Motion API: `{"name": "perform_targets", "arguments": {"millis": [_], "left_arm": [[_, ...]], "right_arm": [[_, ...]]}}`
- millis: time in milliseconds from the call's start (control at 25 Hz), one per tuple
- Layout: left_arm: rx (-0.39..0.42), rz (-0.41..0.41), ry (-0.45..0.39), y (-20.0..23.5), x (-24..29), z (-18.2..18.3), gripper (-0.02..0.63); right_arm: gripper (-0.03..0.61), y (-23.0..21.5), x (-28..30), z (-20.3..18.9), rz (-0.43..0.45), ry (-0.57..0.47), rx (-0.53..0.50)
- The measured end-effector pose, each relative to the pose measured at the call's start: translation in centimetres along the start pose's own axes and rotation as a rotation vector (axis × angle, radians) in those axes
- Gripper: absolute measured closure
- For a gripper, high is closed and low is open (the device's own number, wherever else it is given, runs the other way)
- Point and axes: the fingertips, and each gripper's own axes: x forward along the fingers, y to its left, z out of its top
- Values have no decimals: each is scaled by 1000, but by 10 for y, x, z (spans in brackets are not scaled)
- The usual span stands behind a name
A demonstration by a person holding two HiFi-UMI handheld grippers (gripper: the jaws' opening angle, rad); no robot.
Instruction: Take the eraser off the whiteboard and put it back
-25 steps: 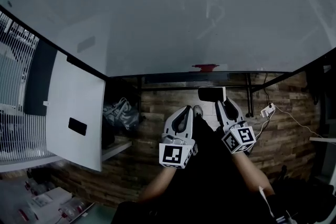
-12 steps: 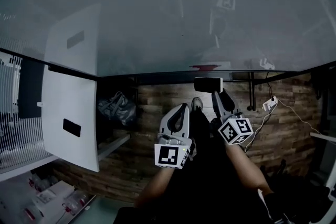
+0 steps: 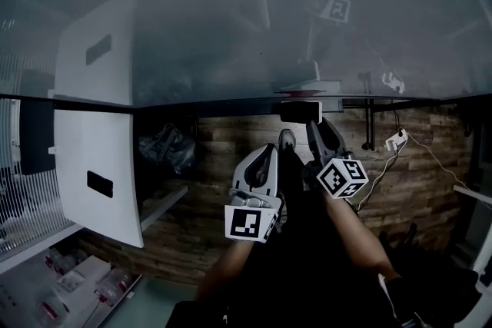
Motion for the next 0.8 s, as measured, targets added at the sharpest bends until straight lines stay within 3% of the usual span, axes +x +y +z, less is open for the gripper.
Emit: {"name": "perform_targets", "arguments": {"millis": [160,440,600,800], "left_arm": [[-54,2,8,-1,5,3,607],[-15,-14,8,2,9,-3,607],[-74,-2,26,2,10,-2,607],[-71,5,20,5,10,-5,607]], "right_arm": [[448,-9,7,-4,-23,9,12],[448,-10,16,-8,-18,16,26],[446,-11,19,-10,-17,8,50],[443,-13,21,-12,-18,1,53]]}}
